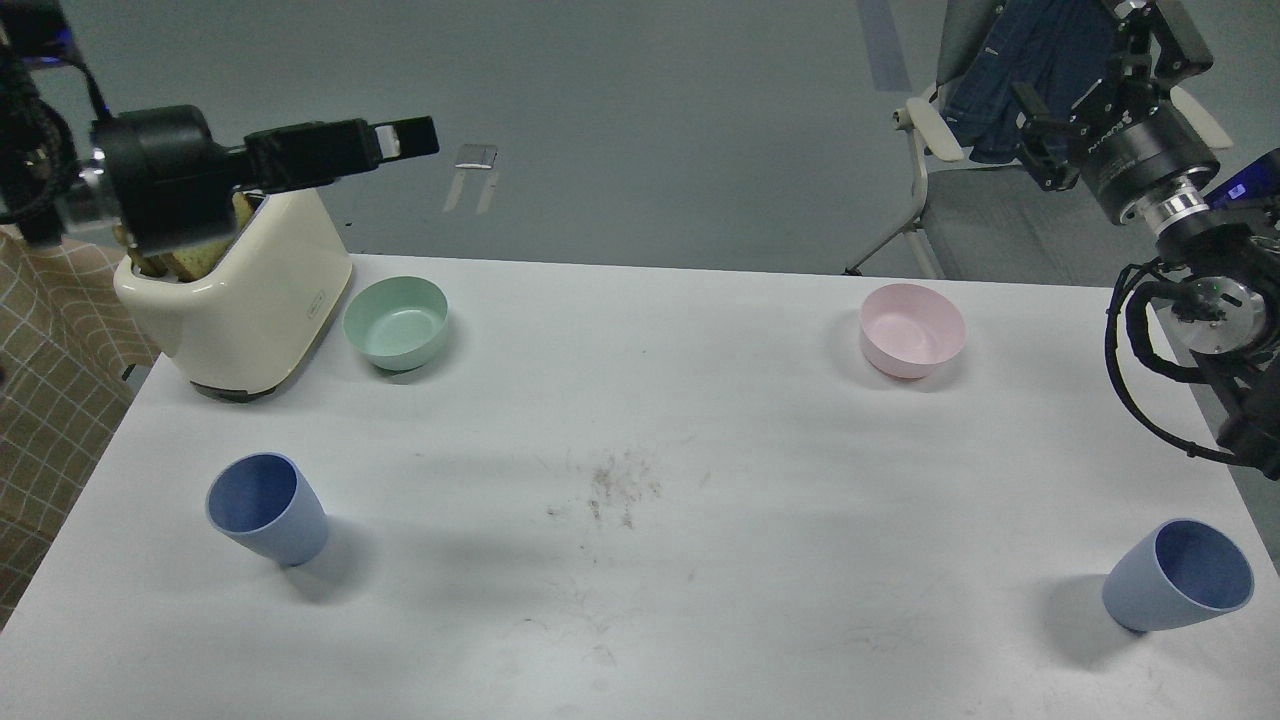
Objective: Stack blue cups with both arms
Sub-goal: 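Lower the left gripper toward the blue cup nearest it, then close the left gripper on the blue cup's rim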
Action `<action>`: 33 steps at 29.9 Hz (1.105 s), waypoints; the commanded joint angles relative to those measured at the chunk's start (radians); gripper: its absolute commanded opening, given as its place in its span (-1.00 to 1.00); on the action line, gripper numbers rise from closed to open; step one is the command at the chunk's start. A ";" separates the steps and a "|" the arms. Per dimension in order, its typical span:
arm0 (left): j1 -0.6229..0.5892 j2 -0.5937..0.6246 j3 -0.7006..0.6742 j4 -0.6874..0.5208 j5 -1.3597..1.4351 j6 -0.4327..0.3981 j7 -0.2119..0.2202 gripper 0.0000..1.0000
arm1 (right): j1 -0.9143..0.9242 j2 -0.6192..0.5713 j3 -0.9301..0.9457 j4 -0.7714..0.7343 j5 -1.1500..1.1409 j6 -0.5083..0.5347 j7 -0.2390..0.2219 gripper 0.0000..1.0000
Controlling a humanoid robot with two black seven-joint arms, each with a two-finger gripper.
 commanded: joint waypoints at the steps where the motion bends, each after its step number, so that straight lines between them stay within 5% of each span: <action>1: 0.067 0.168 0.047 -0.067 0.230 0.000 -0.035 0.86 | -0.003 0.000 -0.001 0.005 -0.001 0.000 0.000 1.00; 6: 0.075 0.280 0.246 -0.066 0.390 0.004 -0.035 0.87 | -0.014 -0.002 -0.001 0.022 -0.002 0.000 0.000 1.00; 12: 0.075 0.280 0.391 0.002 0.399 0.053 -0.035 0.87 | -0.014 -0.009 0.000 0.029 -0.002 0.000 0.000 1.00; 33: 0.095 0.140 0.437 0.175 0.338 0.055 -0.035 0.69 | -0.017 -0.009 -0.001 0.025 -0.002 0.000 0.000 1.00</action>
